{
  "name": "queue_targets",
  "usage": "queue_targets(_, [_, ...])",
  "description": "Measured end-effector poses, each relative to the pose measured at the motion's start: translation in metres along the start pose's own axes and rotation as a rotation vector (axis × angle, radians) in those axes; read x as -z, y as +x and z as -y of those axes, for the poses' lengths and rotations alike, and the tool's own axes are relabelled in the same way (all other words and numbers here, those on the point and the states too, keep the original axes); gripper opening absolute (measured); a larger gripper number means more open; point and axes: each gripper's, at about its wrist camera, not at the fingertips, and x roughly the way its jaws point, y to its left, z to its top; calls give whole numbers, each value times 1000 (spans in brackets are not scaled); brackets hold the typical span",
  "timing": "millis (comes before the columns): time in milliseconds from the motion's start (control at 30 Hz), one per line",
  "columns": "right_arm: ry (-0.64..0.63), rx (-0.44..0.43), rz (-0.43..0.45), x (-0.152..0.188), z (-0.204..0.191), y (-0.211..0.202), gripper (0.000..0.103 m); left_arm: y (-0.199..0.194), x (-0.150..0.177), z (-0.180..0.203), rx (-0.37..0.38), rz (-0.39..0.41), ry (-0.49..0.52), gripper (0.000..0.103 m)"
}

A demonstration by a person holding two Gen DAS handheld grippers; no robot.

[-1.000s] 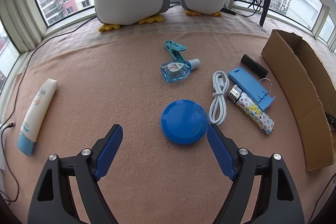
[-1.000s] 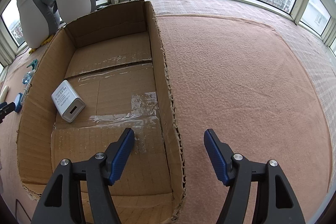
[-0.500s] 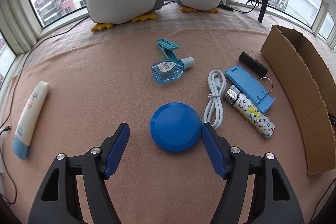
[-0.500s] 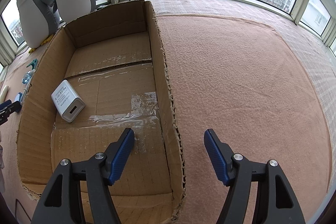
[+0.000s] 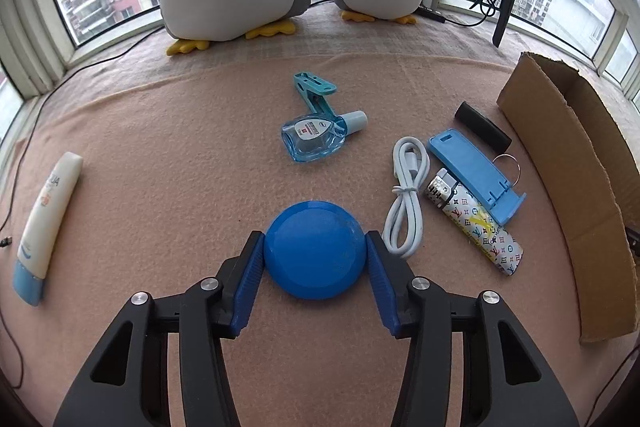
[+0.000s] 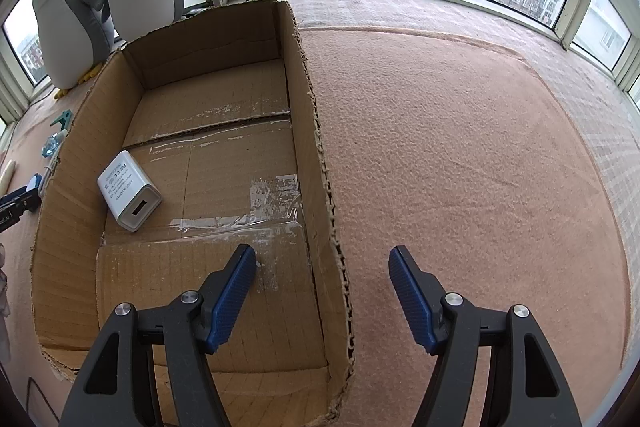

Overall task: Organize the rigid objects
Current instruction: 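Close the left gripper on the blue round lid, then carry the blue lid into the box and open the left gripper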

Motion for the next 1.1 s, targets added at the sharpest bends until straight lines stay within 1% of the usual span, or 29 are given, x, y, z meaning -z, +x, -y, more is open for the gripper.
queue_targets(167, [0,1,0,0,-1,0,65,-1,1,-1,-1,4,0,49])
queue_targets(267, [-2,2,0,1,-1,0,65,-4,1,-2,-18,8,-1,49])
queue_targets(433, [-2,3,-1,1,-1,-1,65,-21,-1,-3,-22,40,-3,49])
queue_targets(567, [-4,4,0,1,-1,-1,65,-40,-4,2,-7,75,11,49])
queue_targets(700, [-6,6,0,1,-1,-1,65,-57,-9,16,20,109,42,49])
queue_targets(833, [-6,6,0,1,0,-1,65,-73,-17,37,74,137,74,49])
queue_targets(1100, [-6,8,0,2,0,-3,65,-86,-34,101,190,157,168,49])
